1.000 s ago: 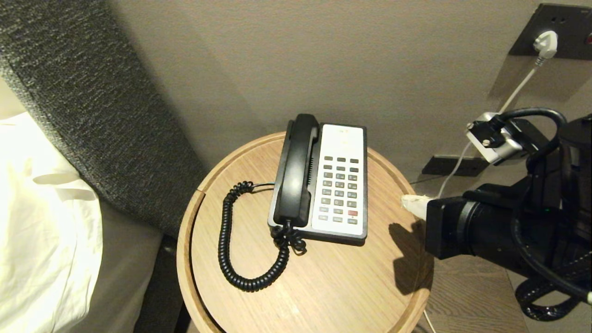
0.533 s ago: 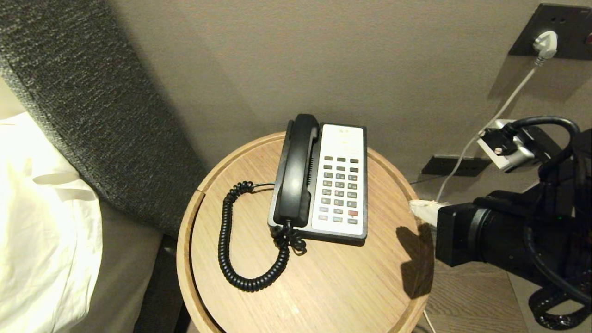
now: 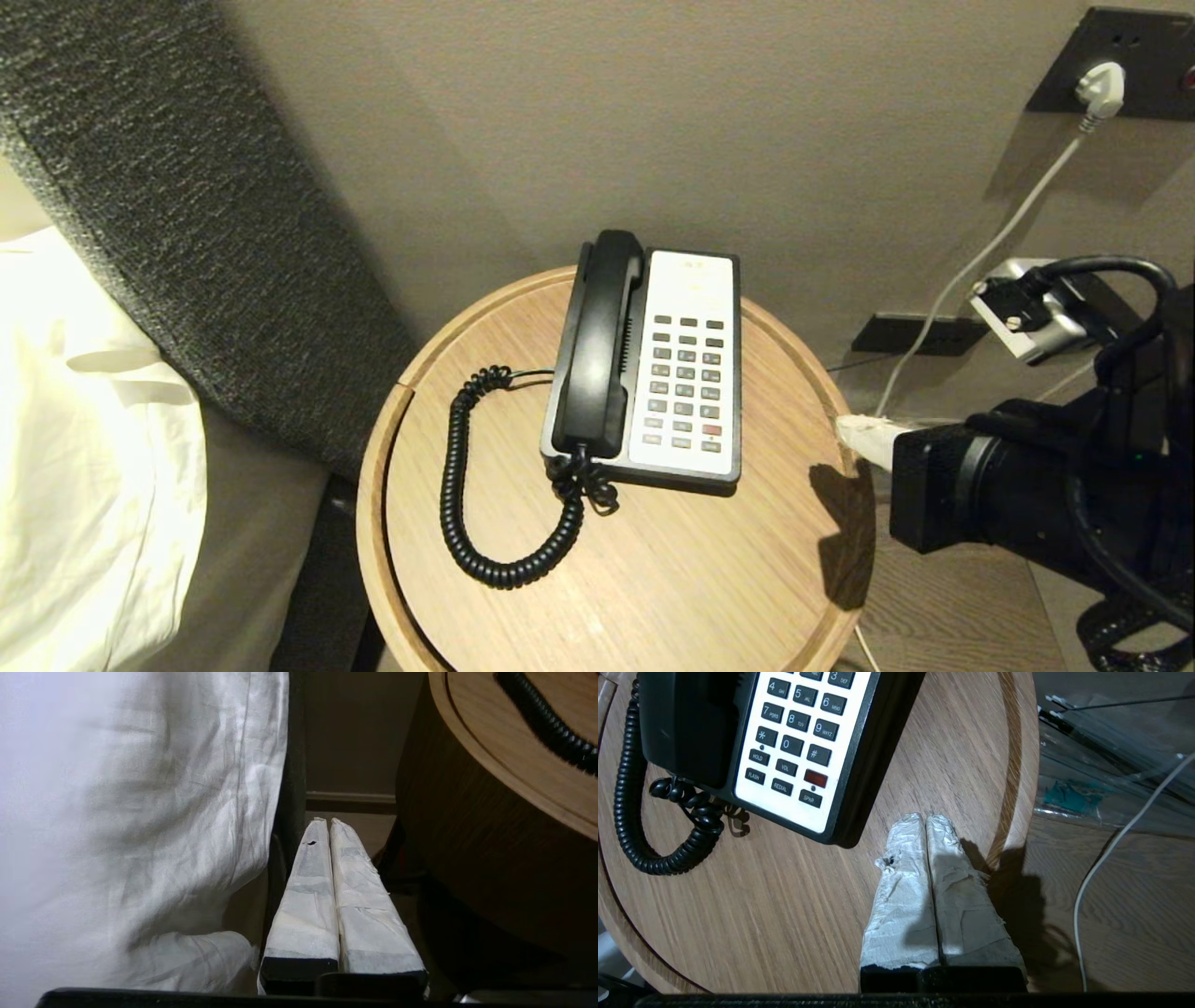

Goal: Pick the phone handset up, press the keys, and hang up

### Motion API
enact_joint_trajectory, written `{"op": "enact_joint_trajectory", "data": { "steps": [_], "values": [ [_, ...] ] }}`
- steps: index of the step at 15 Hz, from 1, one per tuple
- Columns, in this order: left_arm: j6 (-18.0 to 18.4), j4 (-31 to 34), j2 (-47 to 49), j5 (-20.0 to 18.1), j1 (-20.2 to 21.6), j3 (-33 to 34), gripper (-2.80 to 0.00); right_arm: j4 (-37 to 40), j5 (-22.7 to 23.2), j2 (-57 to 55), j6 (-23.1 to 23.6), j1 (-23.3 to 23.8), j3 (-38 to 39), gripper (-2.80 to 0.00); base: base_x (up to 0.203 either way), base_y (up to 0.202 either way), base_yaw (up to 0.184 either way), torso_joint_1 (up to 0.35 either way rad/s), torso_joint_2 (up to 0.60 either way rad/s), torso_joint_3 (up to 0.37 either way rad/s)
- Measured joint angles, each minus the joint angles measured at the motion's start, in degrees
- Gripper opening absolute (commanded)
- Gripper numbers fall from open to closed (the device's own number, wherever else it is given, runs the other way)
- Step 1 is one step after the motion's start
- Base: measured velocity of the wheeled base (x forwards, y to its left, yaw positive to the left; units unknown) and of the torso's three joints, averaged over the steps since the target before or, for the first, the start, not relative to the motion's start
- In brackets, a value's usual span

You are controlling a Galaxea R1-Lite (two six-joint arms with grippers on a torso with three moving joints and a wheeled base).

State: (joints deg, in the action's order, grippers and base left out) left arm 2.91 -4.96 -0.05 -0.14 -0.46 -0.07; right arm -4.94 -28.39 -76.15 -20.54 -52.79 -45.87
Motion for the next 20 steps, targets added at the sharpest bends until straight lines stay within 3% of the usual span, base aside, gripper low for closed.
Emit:
{"op": "enact_joint_trajectory", "data": {
  "steps": [7,10,16,20],
  "values": [
    [-0.44,0.01,-0.05,-0.16,0.00,0.07,-2.80,0.26,-0.60,2.49,-0.05,0.26,1.89,-2.80,0.000,0.000,0.000,0.000,0.00,0.000],
    [-0.50,0.00,-0.05,-0.14,0.05,0.07,-2.80,0.88,-1.46,3.88,-2.95,2.17,3.53,-2.80,0.000,0.000,0.000,0.000,0.00,0.000],
    [-0.49,0.01,-0.04,-0.11,0.05,0.07,-2.80,6.65,-3.23,11.85,-3.62,3.65,7.69,-2.80,0.000,0.000,0.000,0.000,0.00,0.000],
    [-0.49,0.01,-0.03,-0.10,0.00,0.07,-2.80,8.10,-8.50,20.31,-6.79,7.09,11.58,-2.80,0.000,0.000,0.000,0.000,0.00,0.000]
  ]
}}
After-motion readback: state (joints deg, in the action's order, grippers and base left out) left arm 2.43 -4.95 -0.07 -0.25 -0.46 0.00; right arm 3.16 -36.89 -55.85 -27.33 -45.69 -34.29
